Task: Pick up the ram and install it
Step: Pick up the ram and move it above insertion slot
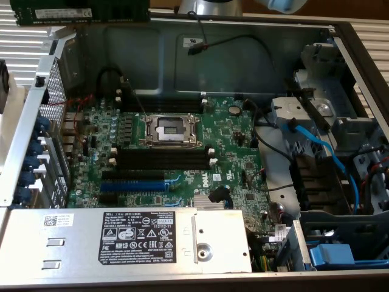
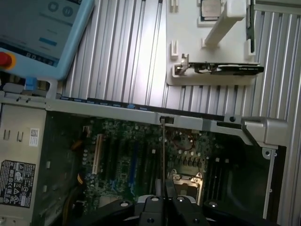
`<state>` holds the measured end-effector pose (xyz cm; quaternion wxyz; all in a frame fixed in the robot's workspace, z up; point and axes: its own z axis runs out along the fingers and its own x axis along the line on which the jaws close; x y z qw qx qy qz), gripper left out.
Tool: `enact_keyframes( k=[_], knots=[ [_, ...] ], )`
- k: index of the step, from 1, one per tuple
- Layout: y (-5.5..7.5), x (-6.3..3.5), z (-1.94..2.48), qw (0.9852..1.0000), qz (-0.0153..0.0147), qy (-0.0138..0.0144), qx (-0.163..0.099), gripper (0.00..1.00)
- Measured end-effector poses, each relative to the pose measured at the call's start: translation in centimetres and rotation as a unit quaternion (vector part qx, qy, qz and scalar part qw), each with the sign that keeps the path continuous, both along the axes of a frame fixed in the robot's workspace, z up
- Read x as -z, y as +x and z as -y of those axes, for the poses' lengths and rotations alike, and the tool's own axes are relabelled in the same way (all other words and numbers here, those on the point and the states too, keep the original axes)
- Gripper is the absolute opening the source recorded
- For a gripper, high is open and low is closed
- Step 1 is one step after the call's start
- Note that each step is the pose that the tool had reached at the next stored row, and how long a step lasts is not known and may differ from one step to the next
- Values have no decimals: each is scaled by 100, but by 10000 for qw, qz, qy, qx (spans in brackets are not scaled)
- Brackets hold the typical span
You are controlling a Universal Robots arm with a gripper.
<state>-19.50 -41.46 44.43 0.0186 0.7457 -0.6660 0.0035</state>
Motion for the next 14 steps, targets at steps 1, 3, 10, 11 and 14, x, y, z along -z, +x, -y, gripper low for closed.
enact_keyframes(
  k=[1,3,10,11,14],
  knots=[
    [38,-1,0,10000,0,2,0,12],
    [116,-3,0,10000,0,3,-1,12],
    [430,-9,0,10000,15,49,-1,12],
    [472,-9,0,10000,21,73,-2,12],
    [585,-9,0,9998,53,188,-1,12]
  ],
)
